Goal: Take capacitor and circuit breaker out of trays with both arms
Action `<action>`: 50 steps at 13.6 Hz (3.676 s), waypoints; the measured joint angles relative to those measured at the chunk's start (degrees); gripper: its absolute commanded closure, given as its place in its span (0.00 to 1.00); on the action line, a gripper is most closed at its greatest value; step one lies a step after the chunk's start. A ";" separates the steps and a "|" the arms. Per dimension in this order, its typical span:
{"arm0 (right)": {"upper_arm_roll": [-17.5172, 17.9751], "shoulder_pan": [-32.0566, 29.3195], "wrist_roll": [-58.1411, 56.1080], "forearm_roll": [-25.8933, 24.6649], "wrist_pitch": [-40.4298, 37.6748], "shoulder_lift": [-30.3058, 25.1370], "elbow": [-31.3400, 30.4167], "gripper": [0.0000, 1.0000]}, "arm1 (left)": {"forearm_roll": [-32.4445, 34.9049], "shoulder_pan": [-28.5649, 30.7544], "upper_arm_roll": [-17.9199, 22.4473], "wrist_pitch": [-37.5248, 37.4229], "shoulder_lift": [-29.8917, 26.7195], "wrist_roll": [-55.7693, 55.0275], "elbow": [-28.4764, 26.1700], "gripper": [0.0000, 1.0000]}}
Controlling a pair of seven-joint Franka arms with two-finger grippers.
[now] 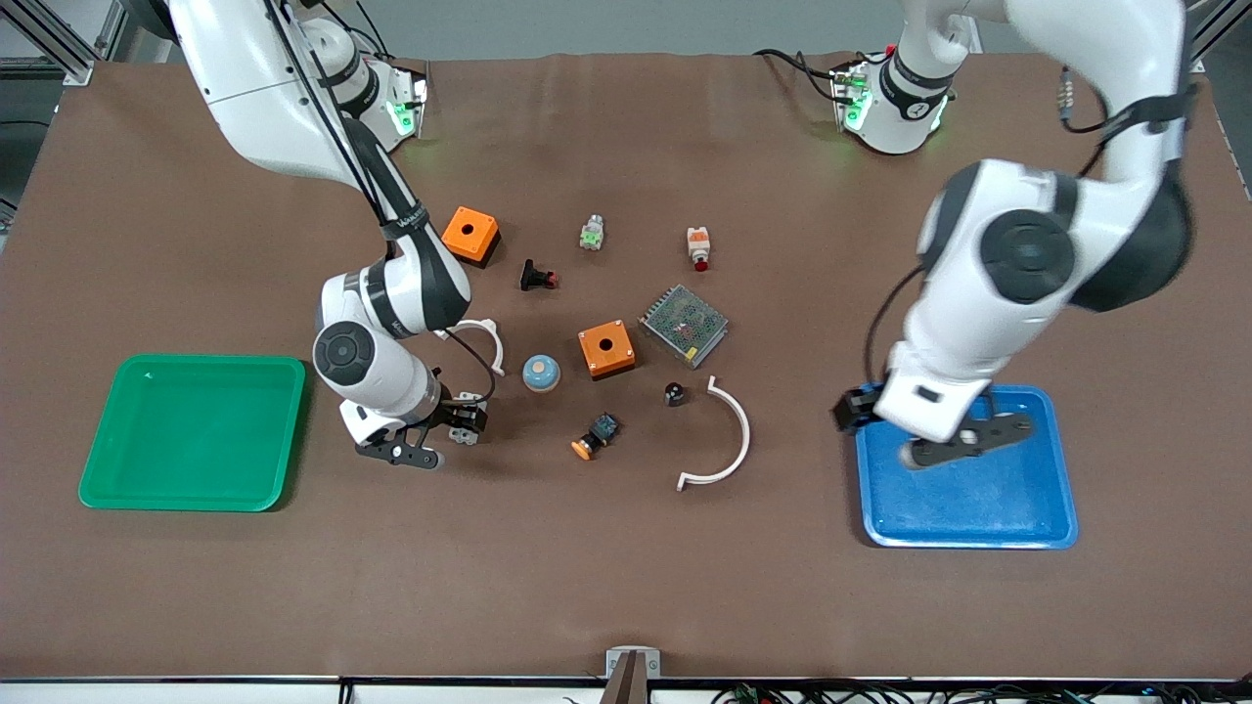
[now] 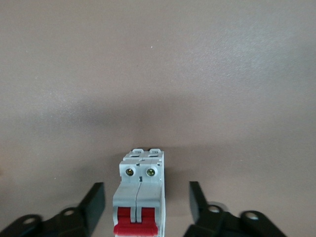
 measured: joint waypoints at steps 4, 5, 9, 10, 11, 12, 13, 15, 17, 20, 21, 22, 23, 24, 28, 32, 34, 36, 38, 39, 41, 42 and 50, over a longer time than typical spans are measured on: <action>-1.49 -1.68 -4.12 -0.20 -14.78 -0.64 9.90 0.00 | 0.00 7.72 -0.11 -6.29 -5.74 8.74 0.09 0.00; -1.61 -2.85 -6.21 -0.22 -17.52 -1.09 11.64 0.00 | 0.00 8.89 -0.10 -8.23 -7.29 9.94 0.09 0.00; -2.23 -9.07 -15.72 -1.92 -27.78 -5.90 14.58 0.00 | -0.01 11.64 -0.13 -15.74 -12.86 15.42 0.08 0.00; -2.35 -10.61 -17.97 -3.00 -30.32 -7.76 14.80 0.00 | -0.35 12.62 -0.15 -17.71 -14.19 16.84 0.05 0.00; -2.42 -12.18 -19.89 -3.75 -32.69 -9.76 14.94 0.00 | -1.36 13.84 -0.15 -19.25 -15.62 18.32 -0.12 0.00; -2.46 -13.63 -21.59 -4.41 -34.70 -11.73 15.01 0.00 | -2.69 15.33 -0.17 -20.19 -17.17 19.83 -0.76 0.00; -2.49 -14.95 -23.21 -5.17 -36.51 -13.56 15.12 0.00 | -3.77 16.82 -0.18 -20.64 -18.83 21.31 -1.89 0.00; -2.59 -17.76 -26.33 -6.64 -40.48 -16.31 16.31 0.00 | -4.66 18.94 -0.23 -20.97 -22.39 23.04 -5.09 0.00; -2.65 -20.66 -29.63 -6.99 -45.07 -17.44 19.48 0.00 | -4.74 19.23 -0.55 -21.11 -25.27 23.13 -8.09 0.00; -2.67 -22.59 -31.16 -7.00 -48.26 -17.58 23.19 0.00 | -4.75 20.58 -2.95 -21.87 -27.19 23.12 -9.94 0.00; -2.56 -22.59 -31.16 -7.00 -48.28 -17.57 23.70 0.00 | -4.75 21.34 -3.82 -22.12 -27.58 23.09 -10.04 0.00; -2.38 -22.58 -31.16 -7.00 -48.28 -17.55 24.27 0.00 | -4.74 21.71 -4.21 -22.37 -27.92 23.07 -10.05 0.00; -2.22 -22.58 -31.16 -7.00 -48.42 -17.55 24.72 0.00 | -4.74 21.89 -4.34 -22.50 -28.23 23.07 -10.07 0.00; -2.09 -22.57 -31.16 -6.99 -49.15 -17.55 25.05 0.00 | -4.74 22.00 -4.36 -22.55 -28.42 23.07 -10.11 0.00; -1.82 -22.46 -31.12 -6.99 -53.85 -20.24 24.29 0.00 | -6.30 22.07 -4.82 -22.55 -28.50 22.92 -10.35 0.00; -1.82 -22.46 -31.14 -7.00 -46.28 -31.65 10.34 0.00 | -6.44 22.06 -7.81 -22.56 -28.59 21.70 -10.58 0.00; -1.88 -22.49 -31.14 -7.02 -45.16 -35.47 5.94 0.00 | -6.44 22.07 -8.13 -22.56 -28.59 21.67 -10.79 0.00; -1.95 -22.50 -31.14 -7.14 -44.98 -37.10 4.53 0.00 | -6.43 22.19 -8.12 -22.56 -28.58 21.79 -10.86 0.00; -1.99 -22.55 -31.35 -7.50 -44.98 -37.83 4.23 0.00 | -6.43 22.22 -8.12 -22.56 -28.58 21.82 -10.88 0.00; -2.03 -22.57 -31.69 -7.53 -44.98 -37.99 4.22 0.00 | -6.43 22.22 -8.11 -22.56 -28.58 21.83 -10.89 0.00; -2.06 -22.58 -32.24 -7.54 -44.94 -38.19 4.22 0.00 | -6.43 22.22 -8.11 -22.56 -28.58 21.83 -10.93 0.00; -2.06 -22.58 -32.44 -7.54 -44.93 -38.30 4.22 0.00 | -6.43 22.22 -8.11 -22.56 -28.58 21.83 -10.95 0.00; -2.06 -22.58 -33.11 -7.55 -45.07 -40.14 4.01 0.00 | -6.43 22.18 -8.13 -22.56 -28.50 21.87 -11.15 0.00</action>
